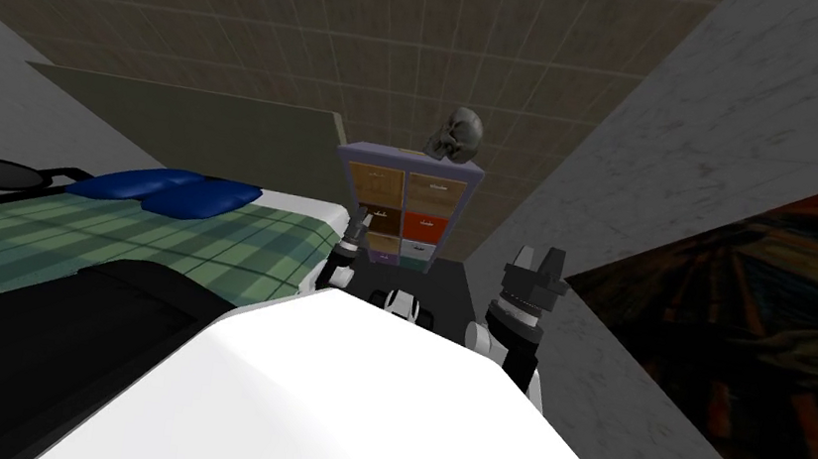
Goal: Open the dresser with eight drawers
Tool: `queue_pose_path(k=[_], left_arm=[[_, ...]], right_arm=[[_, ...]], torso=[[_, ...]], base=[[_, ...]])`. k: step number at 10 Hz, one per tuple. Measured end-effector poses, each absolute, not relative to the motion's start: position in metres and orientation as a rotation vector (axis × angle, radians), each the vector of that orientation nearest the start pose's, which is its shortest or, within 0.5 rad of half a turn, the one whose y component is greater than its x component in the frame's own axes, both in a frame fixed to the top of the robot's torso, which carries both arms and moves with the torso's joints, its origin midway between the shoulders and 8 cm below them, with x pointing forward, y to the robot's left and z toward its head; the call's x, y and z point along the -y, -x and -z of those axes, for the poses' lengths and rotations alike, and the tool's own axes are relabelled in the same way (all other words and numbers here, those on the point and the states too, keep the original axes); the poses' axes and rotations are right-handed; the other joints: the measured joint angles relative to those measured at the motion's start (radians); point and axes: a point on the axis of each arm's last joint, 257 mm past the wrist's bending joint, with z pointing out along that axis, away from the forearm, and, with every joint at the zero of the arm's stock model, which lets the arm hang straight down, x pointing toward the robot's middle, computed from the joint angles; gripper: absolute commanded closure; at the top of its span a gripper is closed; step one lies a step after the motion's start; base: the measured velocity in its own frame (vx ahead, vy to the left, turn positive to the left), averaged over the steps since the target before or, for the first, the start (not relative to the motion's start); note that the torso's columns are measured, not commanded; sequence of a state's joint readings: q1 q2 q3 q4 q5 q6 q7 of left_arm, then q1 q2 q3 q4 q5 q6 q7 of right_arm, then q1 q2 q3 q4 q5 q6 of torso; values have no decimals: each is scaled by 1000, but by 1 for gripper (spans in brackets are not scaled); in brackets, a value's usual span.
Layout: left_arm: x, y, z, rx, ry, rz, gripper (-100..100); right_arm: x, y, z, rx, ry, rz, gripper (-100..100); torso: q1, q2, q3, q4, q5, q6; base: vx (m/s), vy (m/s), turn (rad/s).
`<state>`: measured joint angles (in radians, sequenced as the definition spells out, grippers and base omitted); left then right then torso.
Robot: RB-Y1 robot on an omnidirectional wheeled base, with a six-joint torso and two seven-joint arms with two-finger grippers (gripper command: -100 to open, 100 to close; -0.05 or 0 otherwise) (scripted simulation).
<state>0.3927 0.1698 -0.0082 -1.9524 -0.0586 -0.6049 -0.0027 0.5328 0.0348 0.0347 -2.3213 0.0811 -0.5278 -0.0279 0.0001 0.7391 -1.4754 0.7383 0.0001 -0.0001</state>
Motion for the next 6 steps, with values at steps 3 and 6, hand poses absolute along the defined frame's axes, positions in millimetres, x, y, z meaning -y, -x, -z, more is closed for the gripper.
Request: queue_pose_path(k=[3, 6], left_arm=[[-269, -398, 94, -918, 618, 1243, -100], [-274, -408, 118, -953, 652, 1223, -100]], right_arm=[[263, -331, -37, -597, -614, -1308, 0], [263, -331, -37, -597, -614, -1308, 0]], torso=[[0, -1, 0, 0, 0, 0], [-1, -1, -1, 0, 0, 0]], base=[[87, -89, 3], [88, -101, 3]])
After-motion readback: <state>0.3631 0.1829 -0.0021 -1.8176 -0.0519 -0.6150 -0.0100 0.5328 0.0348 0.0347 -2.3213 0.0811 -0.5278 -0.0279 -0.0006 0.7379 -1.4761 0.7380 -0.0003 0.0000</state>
